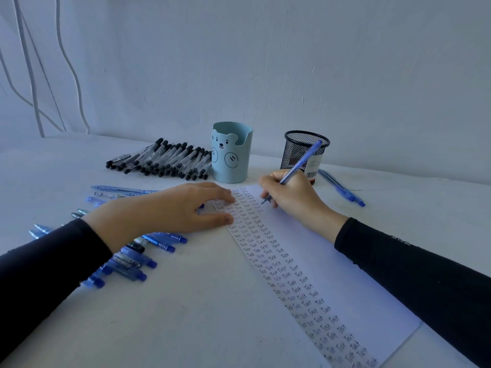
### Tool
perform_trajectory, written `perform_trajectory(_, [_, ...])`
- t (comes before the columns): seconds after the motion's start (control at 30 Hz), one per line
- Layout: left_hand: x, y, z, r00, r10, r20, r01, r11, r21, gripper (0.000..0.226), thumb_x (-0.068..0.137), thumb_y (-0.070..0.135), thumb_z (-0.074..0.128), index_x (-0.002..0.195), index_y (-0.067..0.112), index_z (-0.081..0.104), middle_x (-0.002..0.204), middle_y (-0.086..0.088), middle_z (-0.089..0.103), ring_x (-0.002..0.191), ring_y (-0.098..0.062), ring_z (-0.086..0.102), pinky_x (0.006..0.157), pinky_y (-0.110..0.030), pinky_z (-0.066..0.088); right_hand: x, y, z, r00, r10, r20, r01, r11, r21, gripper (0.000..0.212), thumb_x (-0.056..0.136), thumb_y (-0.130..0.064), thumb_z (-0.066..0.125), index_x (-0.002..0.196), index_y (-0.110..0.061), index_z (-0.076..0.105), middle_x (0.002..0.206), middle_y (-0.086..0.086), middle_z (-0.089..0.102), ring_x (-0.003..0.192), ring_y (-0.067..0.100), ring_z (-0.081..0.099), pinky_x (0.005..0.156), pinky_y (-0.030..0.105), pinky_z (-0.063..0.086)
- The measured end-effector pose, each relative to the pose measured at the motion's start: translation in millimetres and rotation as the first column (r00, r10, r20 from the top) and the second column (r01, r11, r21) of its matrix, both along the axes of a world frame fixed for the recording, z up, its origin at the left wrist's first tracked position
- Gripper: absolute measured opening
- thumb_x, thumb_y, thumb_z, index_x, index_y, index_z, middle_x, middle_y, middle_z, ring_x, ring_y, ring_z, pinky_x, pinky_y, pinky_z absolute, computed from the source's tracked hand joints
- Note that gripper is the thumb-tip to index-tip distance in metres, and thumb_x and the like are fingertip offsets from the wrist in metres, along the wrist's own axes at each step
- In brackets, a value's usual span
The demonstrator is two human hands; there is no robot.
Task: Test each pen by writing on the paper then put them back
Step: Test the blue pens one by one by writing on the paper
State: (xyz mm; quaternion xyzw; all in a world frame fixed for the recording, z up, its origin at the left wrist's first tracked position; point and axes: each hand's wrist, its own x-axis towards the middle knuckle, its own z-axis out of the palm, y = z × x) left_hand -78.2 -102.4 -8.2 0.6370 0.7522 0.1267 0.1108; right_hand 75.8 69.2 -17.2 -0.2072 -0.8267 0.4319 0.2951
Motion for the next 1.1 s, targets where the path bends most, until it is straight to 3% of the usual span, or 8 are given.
perform_trajectory(0.13, [0.5,0.3,0.0,1.0,0.001,0.003,-0.001,1.0,0.009,0.067,0.075,0.075,0.041,0.135,0.045,0.045,0.14,0.026,0.041,0.125,0.0,0.045,0.107,-0.026,0.039,4.5,5.0,11.5,0.999,0.0,0.051,0.002,0.999,-0.037,0.05,0.098,-0.038,0.05,0.055,-0.015,0.06,0.059,-0.001,0.063,0.058,0.011,0.054,0.063,0.025,0.045])
perform_trajectory(0.23, [-1.8,0.8,-1.1,1.0,0.002,0.011,-0.002,1.0,-0.002,0.07,0.072,0.081,0.038,0.134,0.048,0.045,0.141,0.027,0.04,0.123,-0.002,0.048,0.106,-0.031,0.042,11.9,6.8,23.9,0.997,0.036,0.061,-0.032,0.997,-0.073,0.034,0.098,-0.045,0.052,0.086,-0.014,0.06,0.046,-0.001,0.051,0.046,0.014,0.045,0.05,0.024,0.04])
perform_trajectory(0.37, [-3.7,0.1,-2.6,1.0,0.005,0.021,-0.005,1.0,0.003,0.073,0.07,0.086,0.037,0.133,0.051,0.045,0.141,0.028,0.04,0.121,-0.004,0.05,0.105,-0.033,0.044,13.4,13.4,38.4,0.999,0.04,-0.017,-0.043,0.967,-0.252,0.051,0.102,-0.057,0.028,0.118,-0.018,0.056,0.041,-0.002,0.039,0.037,0.009,0.034,0.041,0.019,0.029])
perform_trajectory(0.6, [-1.8,-0.8,-3.0,1.0,0.019,0.024,-0.019,1.0,-0.011,0.062,0.078,0.075,0.043,0.134,0.049,0.044,0.139,0.029,0.039,0.119,-0.005,0.051,0.105,-0.031,0.043,31.4,22.0,67.4,0.993,0.102,-0.058,-0.115,0.947,-0.3,0.04,0.106,-0.037,0.035,0.114,-0.014,0.067,0.071,-0.003,0.065,0.049,0.013,0.032,0.053,0.03,0.022])
perform_trajectory(0.77, [-0.5,-1.5,-3.0,1.0,0.013,0.024,-0.013,1.0,0.008,0.07,0.072,0.084,0.039,0.133,0.049,0.045,0.138,0.028,0.041,0.12,-0.004,0.05,0.106,-0.028,0.041,39.2,29.3,62.5,0.999,0.023,-0.025,-0.029,0.965,-0.26,0.042,0.105,-0.036,0.034,0.113,-0.011,0.068,0.065,-0.004,0.058,0.05,0.014,0.039,0.061,0.033,0.029])
perform_trajectory(0.93, [-4.3,-0.9,-5.9,1.0,0.008,0.029,-0.008,1.0,0.023,0.082,0.058,0.099,0.027,0.127,0.057,0.043,0.134,0.032,0.04,0.118,-0.001,0.05,0.105,-0.029,0.042,55.6,35.9,63.0,0.998,0.053,-0.02,-0.056,0.954,-0.294,0.04,0.105,-0.029,0.037,0.103,-0.005,0.069,0.059,-0.003,0.046,0.046,0.013,0.042,0.05,0.023,0.039])
perform_trajectory(1.03, [-3.7,-0.6,-6.3,1.0,0.008,0.028,-0.009,1.0,0.029,0.07,0.061,0.097,0.03,0.121,0.062,0.04,0.134,0.033,0.041,0.117,-0.001,0.051,0.104,-0.027,0.043,66.2,43.1,65.1,0.999,0.043,-0.003,-0.043,0.984,-0.17,0.029,0.104,-0.03,0.045,0.096,-0.014,0.068,0.06,-0.007,0.047,0.052,0.008,0.044,0.052,0.016,0.039])
perform_trajectory(1.1, [-3.7,-0.3,-6.9,1.0,0.006,0.03,-0.007,0.999,0.036,0.076,0.061,0.097,0.03,0.125,0.058,0.043,0.135,0.032,0.041,0.117,-0.001,0.051,0.103,-0.026,0.043,71.4,53.6,68.8,0.993,-0.061,-0.099,0.047,0.99,-0.132,0.022,0.102,-0.026,0.051,0.093,-0.017,0.068,0.058,-0.012,0.047,0.053,0.007,0.04,0.053,0.018,0.033])
